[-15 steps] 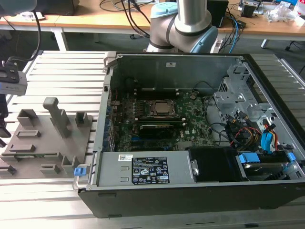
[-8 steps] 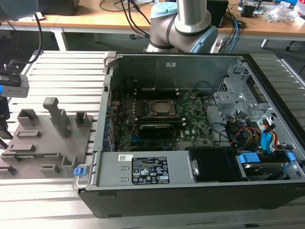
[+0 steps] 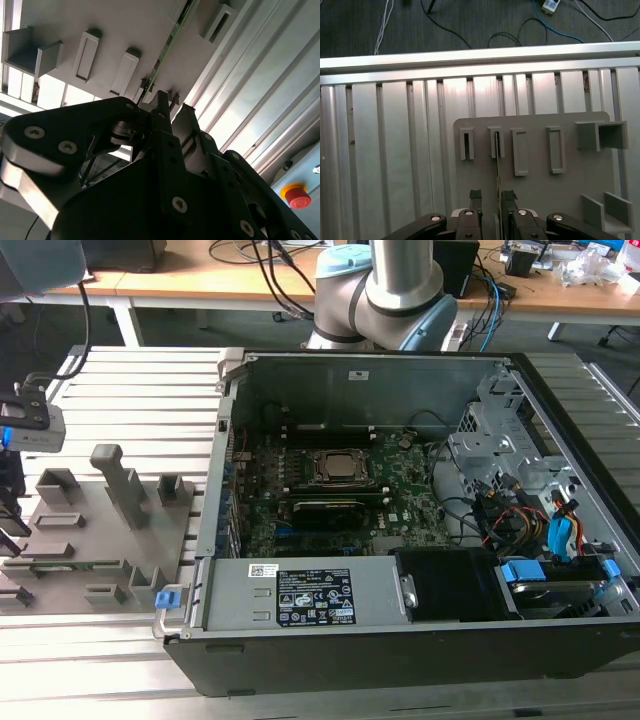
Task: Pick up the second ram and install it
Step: 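Pick up the second ram and move it above second insertion slot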
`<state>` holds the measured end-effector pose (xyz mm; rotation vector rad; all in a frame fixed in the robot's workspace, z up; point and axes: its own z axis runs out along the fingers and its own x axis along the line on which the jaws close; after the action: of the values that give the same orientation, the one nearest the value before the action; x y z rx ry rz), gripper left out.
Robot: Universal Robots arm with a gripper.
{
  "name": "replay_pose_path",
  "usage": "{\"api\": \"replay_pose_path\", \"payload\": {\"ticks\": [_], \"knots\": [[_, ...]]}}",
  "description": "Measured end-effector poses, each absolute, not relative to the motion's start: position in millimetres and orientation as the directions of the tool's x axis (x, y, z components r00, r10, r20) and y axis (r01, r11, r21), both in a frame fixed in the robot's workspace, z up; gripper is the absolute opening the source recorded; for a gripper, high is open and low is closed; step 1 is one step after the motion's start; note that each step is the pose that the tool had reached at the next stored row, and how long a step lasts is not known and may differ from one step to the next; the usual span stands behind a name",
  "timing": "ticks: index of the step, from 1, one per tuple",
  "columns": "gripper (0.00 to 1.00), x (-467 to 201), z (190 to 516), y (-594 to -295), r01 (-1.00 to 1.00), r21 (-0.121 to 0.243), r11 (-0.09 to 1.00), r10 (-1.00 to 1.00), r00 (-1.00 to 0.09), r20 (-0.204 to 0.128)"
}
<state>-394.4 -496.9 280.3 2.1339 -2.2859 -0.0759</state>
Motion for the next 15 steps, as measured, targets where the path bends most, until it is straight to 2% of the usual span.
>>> {"api": "replay_pose_path", "payload": {"ticks": [15], "knots": [[0.30, -394.4, 270.0, -496.9, -0.997, 0.045, 0.068, -0.997, -0.069, -0.023]]}}
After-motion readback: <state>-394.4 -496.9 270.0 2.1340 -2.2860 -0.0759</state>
